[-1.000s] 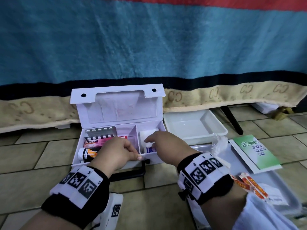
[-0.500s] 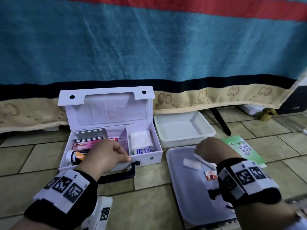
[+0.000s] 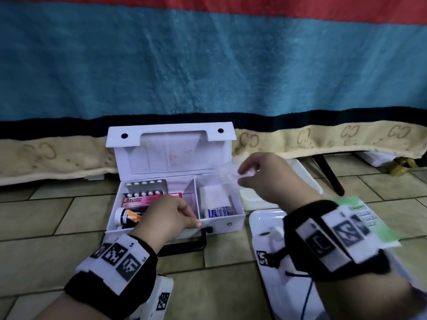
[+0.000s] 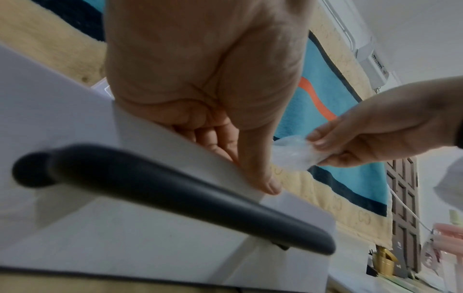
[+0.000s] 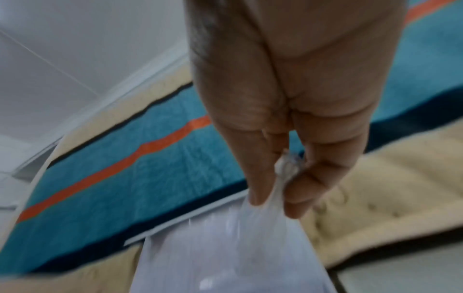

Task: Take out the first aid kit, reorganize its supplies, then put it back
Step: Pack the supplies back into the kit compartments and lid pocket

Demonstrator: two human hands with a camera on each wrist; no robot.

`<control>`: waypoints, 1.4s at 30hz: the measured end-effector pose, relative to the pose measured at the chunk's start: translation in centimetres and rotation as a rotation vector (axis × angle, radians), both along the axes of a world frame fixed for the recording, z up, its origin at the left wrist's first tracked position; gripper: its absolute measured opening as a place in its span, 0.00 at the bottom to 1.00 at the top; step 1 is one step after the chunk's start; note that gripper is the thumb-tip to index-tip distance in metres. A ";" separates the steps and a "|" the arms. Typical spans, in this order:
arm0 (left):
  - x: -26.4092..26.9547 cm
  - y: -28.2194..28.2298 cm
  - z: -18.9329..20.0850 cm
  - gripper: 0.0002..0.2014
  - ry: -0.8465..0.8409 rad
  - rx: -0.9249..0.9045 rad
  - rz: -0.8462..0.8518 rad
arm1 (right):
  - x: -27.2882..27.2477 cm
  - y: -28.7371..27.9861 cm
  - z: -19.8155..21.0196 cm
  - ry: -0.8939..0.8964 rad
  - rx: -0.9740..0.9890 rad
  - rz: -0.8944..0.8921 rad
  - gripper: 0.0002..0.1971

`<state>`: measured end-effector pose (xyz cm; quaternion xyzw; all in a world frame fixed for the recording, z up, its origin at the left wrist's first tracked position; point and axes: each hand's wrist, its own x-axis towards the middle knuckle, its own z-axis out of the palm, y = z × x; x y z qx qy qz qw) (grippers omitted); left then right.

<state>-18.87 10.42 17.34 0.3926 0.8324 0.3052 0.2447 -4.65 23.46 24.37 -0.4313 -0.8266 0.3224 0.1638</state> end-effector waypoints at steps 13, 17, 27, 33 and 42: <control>-0.4 0.0 -0.3 0.11 -0.022 0.009 -0.002 | -5.2 0.3 -5.7 -0.392 0.318 0.222 0.12; -0.4 0.1 -0.4 0.10 -0.018 0.008 0.001 | -5.0 -0.4 -6.0 -0.201 0.437 0.192 0.10; -0.4 0.0 -0.5 0.10 -0.015 0.021 -0.006 | -5.8 -0.6 -6.1 -0.571 0.314 0.435 0.23; -0.5 0.1 -0.4 0.11 -0.009 0.010 -0.002 | -4.3 -0.2 -4.5 -0.508 0.229 0.465 0.24; -0.2 0.2 -0.2 0.09 0.019 -0.016 0.004 | 8.5 4.9 -1.2 -0.846 0.134 0.147 0.15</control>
